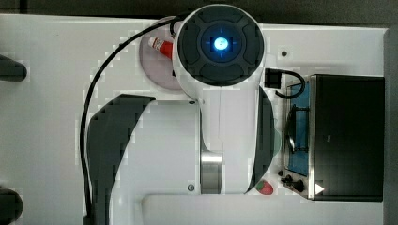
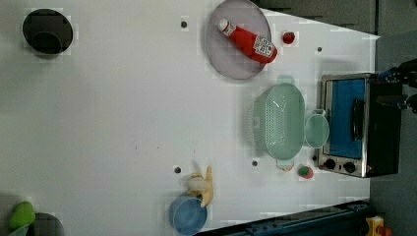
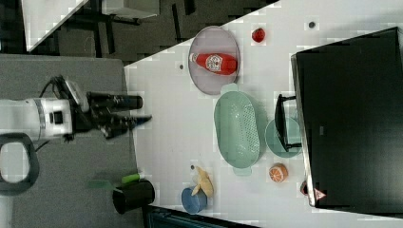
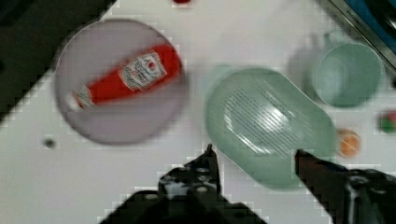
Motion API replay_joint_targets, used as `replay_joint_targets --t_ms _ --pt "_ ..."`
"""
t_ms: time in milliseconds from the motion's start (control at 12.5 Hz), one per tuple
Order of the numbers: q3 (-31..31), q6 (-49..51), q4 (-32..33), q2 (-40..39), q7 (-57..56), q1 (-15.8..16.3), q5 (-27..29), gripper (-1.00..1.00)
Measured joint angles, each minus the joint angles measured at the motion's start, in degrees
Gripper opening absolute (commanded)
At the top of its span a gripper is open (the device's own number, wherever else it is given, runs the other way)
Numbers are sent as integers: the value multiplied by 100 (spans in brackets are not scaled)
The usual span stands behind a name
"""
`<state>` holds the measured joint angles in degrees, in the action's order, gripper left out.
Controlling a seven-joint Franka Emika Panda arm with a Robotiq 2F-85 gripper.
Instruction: Drag strainer right to left.
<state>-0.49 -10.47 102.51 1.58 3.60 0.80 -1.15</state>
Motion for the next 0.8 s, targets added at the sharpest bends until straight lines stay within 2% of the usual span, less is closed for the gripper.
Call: replay_joint_targets --t_ms 160,240,400,560,800 --pt "-35 1202 828 1014 29 -58 0 81" --pt "-130 1536 996 1519 43 -50 -3 99" --pt "-164 1630 918 2338 33 -112 -2 100" --pt "-152 1390 817 2794 36 -182 -93 100" --pt "-77 659 1444 2712 38 -195 -153 100"
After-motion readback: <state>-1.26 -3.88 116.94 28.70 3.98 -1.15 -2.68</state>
